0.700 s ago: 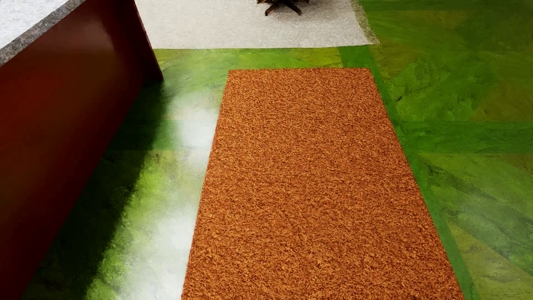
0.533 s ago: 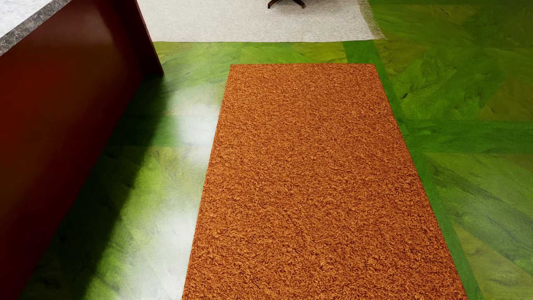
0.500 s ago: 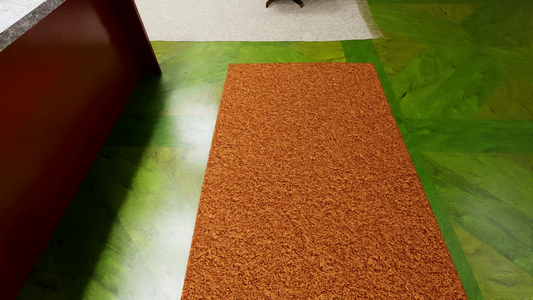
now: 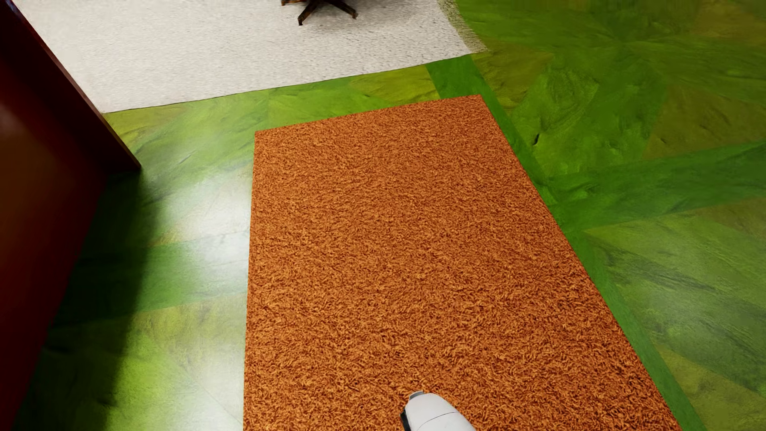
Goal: Move towards the blue armchair
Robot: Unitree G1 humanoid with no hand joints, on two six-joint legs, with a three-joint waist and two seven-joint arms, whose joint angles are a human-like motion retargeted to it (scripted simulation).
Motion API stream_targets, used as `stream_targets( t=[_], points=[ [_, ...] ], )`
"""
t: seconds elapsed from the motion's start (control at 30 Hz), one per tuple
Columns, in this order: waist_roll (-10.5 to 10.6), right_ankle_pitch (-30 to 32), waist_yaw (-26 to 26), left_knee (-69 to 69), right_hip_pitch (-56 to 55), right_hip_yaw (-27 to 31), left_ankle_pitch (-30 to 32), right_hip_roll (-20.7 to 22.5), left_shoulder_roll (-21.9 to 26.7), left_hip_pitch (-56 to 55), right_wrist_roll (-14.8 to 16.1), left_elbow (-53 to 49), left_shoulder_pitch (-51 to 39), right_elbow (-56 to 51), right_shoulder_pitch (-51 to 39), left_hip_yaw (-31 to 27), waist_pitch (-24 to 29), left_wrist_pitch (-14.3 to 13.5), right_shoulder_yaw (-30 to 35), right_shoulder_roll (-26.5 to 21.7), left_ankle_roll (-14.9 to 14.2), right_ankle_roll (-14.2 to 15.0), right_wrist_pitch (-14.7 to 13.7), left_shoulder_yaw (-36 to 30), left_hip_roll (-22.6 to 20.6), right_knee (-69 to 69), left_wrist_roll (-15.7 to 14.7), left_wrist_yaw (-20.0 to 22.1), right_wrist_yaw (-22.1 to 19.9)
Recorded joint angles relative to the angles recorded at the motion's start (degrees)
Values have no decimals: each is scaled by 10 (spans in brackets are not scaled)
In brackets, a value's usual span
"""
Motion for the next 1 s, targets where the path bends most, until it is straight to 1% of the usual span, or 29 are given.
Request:
stream_targets(
  t=[0.03, 0.07, 0.1, 0.13, 0.17, 0.2, 0.23, 0.27, 0.3, 0.33, 0.37, 0.4, 0.43, 0.47, 0.5, 0.53, 0.57, 0.6, 0.63, 0.67, 0.7, 0.73, 0.77, 0.8, 0.87, 0.9, 0.93, 0.97, 1.0],
  points=[
    [0, -20, 32, 104, 32, 0, 72, 17, 5, -45, 0, 5, 7, -3, -7, 0, 6, 0, -13, 3, 0, 0, 0, -25, 2, -4, 0, 0, 0],
    [-4, -44, 50, 237, 53, 0, 80, 26, 10, -123, 0, -4, 22, -20, -17, 0, 4, 0, -17, 9, 0, 0, 0, -19, 4, -7, 0, 0, 0],
    [-10, -56, 71, 328, 107, 0, 70, 29, 11, -178, 0, 15, 27, -37, -23, 0, 10, 0, -16, 7, 0, 0, 0, -43, 0, -30, 0, 0, 0],
    [-23, -57, 118, 368, 154, 0, 68, 28, 6, -237, 0, 20, 41, -61, -32, 0, 17, 0, -27, 9, 0, 0, 0, -14, -16, -61, 0, 0, 0],
    [-32, -61, 155, 353, 199, 0, 71, 27, 13, -296, 0, 9, 60, -86, -43, 0, 17, 0, -22, 6, 0, 0, 0, -2, -24, -95, 0, 0, 0],
    [-42, -65, 190, 278, 261, 0, 106, 21, 13, -333, 0, 18, 71, -103, -45, 0, 19, 0, -37, 5, 0, 0, 0, 3, -35, -136, 0, 0, 0],
    [-49, -68, 216, 170, 320, 0, 164, 15, 21, -356, 0, 25, 77, -134, -50, 0, 25, 0, -42, -3, 0, 0, 0, -30, -43, -174, 0, 0, 0],
    [-54, -82, 242, 64, 357, 0, 195, 9, 25, -385, 0, 24, 86, -150, -59, 0, 23, 0, -51, -6, 0, 0, 0, -29, -41, -192, 0, 0, 0],
    [-55, -105, 263, -38, 394, 0, 158, 7, 28, -405, 0, 19, 97, -166, -70, 0, 18, 0, -53, -13, 0, 0, 0, -27, -40, -211, 0, 0, 0],
    [-55, -130, 269, -117, 426, 0, 29, 9, 28, -418, 0, 26, 105, -170, -87, 0, 12, 0, -55, -18, 0, 0, 0, -18, -40, -221, 0, 0, 0],
    [-57, -150, 275, -147, 458, 0, -103, 8, 25, -427, 0, 37, 109, -175, -97, 0, 6, 0, -57, -22, 0, 0, 0, -31, -41, -225, 0, 0, 0],
    [-58, -159, 292, -140, 473, 0, -132, 6, 26, -440, 0, 41, 111, -169, -101, 0, 4, 0, -72, -18, 0, 0, 0, -42, -34, -216, 0, 0, 0],
    [-65, -146, 303, -128, 491, 0, -29, -1, 23, -450, 0, 47, 114, -159, -101, 0, 8, 0, -78, -15, 0, 0, 0, -50, -44, -198, 0, 0, 0],
    [-77, -98, 309, -82, 496, 0, 107, -12, 23, -476, 0, 48, 117, -143, -96, 0, 5, 0, -87, -6, 0, 0, 0, -52, -52, -170, 0, 0, 0],
    [-95, -11, 314, -32, 492, 0, 172, -32, 21, -476, 0, 57, 113, -124, -81, 0, 8, 0, -94, 6, 0, 0, 0, -60, -67, -112, 0, 0, 0],
    [-103, 105, 300, -10, 472, 0, 171, -45, 23, -446, 0, 64, 112, -103, -63, 0, 7, 0, -83, 15, 0, 0, 0, -63, -85, -17, 0, 0, 0],
    [-103, 178, 282, 4, 414, 0, 160, -52, 18, -421, 0, 66, 112, -94, -45, 0, 2, 0, -74, 19, 0, 0, 0, -45, -103, 101, 0, 0, 0],
    [-107, 134, 263, -1, 362, 0, 131, -64, 22, -375, 0, 50, 104, -86, -35, 0, 9, 0, -48, 18, 0, 0, 0, -46, -116, 217, 0, 0, 0],
    [-102, 39, 233, -20, 310, 0, 89, -69, 23, -317, 0, 41, 92, -84, -23, 0, 16, 0, -36, 18, 0, 0, 0, -41, -115, 282, 0, 0, 0],
    [-84, -25, 197, -43, 257, 0, 49, -61, 25, -262, 0, 29, 74, -74, -14, 0, 18, 0, -27, 13, 0, 0, 0, -48, -106, 302, 0, 0, 0],
    [-69, -55, 159, -63, 205, 0, 8, -58, 25, -221, 0, 22, 52, -64, -1, 0, 10, 0, -37, 12, 0, 0, 0, -44, -98, 271, 0, 0, 0],
    [-58, -58, 124, -95, 178, 0, -40, -59, 36, -162, 0, 1, 31, -66, 15, 0, 11, 0, -30, 7, 0, 0, 0, -64, -88, 198, 0, 0, 0],
    [-48, -47, 102, -124, 149, 0, -82, -61, 44, -112, 0, -23, 15, -56, 22, 0, 12, 0, -34, 2, 0, 0, 0, -45, -77, 109, 0, 0, 0],
    [-38, -21, 83, -144, 134, 0, -125, -63, 45, -68, 0, -22, -8, -53, 33, 0, 9, 0, -37, -3, 0, 0, 0, -38, -69, 7, 0, 0, 0],
    [-36, 79, 59, -159, 103, 0, -195, -68, 53, -12, 0, -38, -43, -36, 36, 0, -10, 0, -24, -7, 0, 0, 0, 12, -62, -175, 0, 0, 0],
    [-30, 133, 60, -159, 80, 0, -202, -68, 52, 6, 0, -40, -56, -28, 36, 0, -18, 0, -26, -8, 0, 0, 0, 36, -63, -412, 0, 0, 0],
    [-27, 87, 44, -146, 57, 0, -188, -68, 62, 22, 0, -54, -62, -29, 36, 0, -19, 0, -17, -11, 0, 0, 0, 40, -51, -219, 0, 0, 0],
    [-17, 93, 28, -122, 47, 0, -154, -52, 62, 47, 0, -70, -50, -21, 32, 0, -12, 0, -7, -13, 0, 0, 0, 72, -34, -166, 0, 0, 0],
    [-7, 122, 18, -63, 35, 0, -81, -40, 51, 40, 0, -61, -37, -10, 32, 0, -21, 0, -3, -12, 0, 0, 0, 88, -17, -115, 0, 0, 0]
  ],
)
